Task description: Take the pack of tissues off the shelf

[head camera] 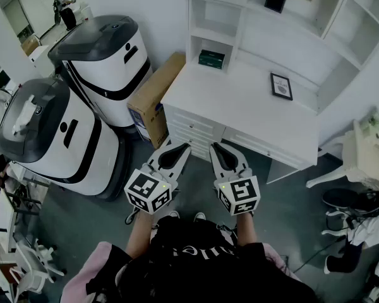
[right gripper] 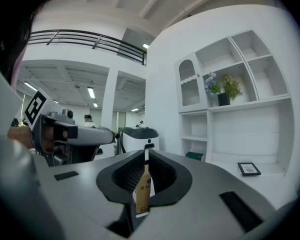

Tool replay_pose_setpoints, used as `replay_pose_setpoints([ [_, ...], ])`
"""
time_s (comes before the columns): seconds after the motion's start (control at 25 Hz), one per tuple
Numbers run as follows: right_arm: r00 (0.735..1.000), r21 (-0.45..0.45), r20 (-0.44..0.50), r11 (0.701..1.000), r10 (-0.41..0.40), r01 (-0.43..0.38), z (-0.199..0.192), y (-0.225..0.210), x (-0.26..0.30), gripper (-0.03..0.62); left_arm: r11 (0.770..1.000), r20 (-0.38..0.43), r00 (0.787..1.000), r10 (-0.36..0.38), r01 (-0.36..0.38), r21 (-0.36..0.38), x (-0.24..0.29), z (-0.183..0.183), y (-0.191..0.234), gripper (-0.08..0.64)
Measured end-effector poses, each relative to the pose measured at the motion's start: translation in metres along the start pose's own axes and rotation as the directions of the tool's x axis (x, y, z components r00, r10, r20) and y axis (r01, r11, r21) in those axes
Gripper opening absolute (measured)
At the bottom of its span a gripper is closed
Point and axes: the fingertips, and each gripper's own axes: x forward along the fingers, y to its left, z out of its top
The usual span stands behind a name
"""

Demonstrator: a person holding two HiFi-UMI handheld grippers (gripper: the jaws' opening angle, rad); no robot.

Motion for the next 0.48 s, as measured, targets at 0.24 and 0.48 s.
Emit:
replay_pose_setpoints([
  [0.24, 1.0, 0.001, -0.001, 1.0, 0.018, -0.018, -0.002, -0.01, -0.002, 0.06, 1.0, -0.007, 1.0, 0.009, -0.009, -0.002, 0.011, -0.002, -0.004, 0.023],
  [0.48, 0.999, 0.021, 0.038, 1.0, 0.022, -0.023, 0.001, -0.025, -0.007, 0.061, 1.0, 0.001, 1.0, 0.02, -0.02, -0.008, 0.023, -0.002, -0.01, 0.023],
])
